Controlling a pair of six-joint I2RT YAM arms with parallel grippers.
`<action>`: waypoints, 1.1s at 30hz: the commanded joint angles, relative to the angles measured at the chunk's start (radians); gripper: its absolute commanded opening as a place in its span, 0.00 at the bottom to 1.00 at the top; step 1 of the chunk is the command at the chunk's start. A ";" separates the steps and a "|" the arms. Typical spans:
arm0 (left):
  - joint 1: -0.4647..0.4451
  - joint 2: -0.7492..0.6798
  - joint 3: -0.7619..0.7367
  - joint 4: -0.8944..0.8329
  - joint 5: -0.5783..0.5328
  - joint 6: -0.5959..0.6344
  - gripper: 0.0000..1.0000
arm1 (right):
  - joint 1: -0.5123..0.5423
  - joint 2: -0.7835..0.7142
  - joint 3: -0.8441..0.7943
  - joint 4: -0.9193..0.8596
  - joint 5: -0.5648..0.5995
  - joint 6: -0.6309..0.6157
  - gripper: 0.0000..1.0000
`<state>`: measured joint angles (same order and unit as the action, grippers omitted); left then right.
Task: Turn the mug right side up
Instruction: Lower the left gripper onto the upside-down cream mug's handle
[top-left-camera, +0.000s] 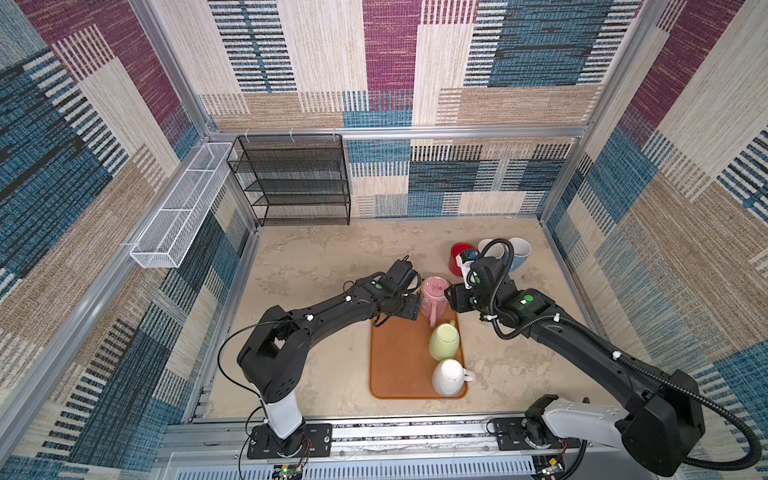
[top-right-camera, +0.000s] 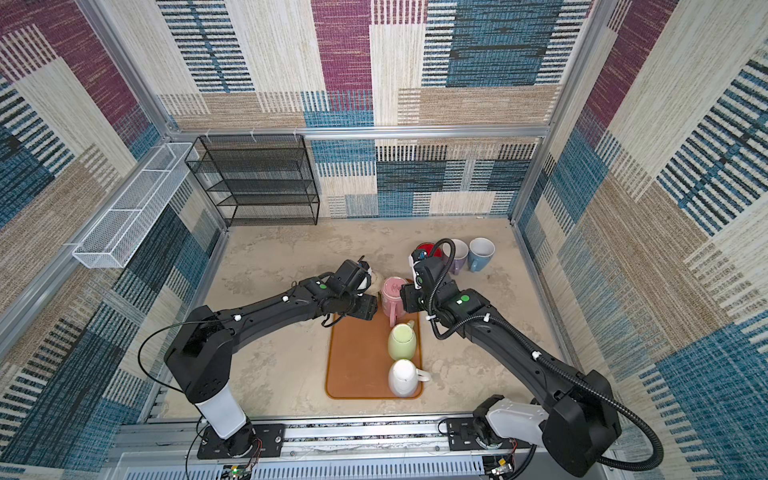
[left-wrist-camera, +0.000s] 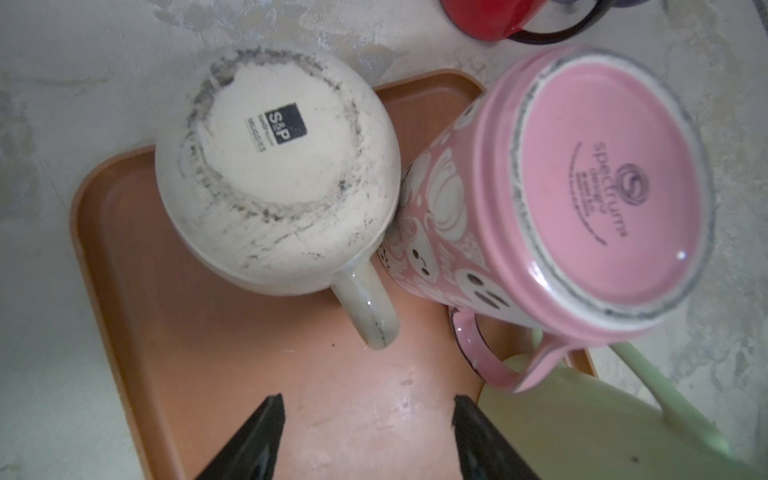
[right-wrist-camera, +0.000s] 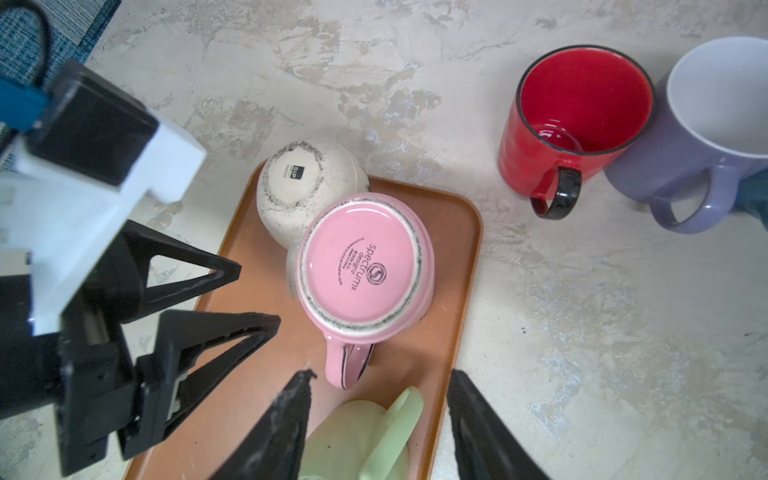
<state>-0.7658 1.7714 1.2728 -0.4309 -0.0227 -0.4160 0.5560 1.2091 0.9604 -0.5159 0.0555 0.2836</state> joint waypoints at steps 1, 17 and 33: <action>0.000 0.023 0.028 0.004 -0.041 -0.022 0.68 | -0.001 -0.014 -0.008 0.038 0.003 0.014 0.56; -0.003 0.131 0.118 -0.068 -0.143 -0.006 0.67 | -0.001 -0.023 -0.034 0.056 -0.010 0.008 0.56; -0.002 0.103 0.071 -0.103 -0.243 0.045 0.44 | -0.001 0.004 -0.022 0.065 -0.019 0.001 0.55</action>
<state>-0.7677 1.8843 1.3491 -0.5137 -0.2359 -0.4053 0.5549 1.2083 0.9295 -0.4858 0.0441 0.2863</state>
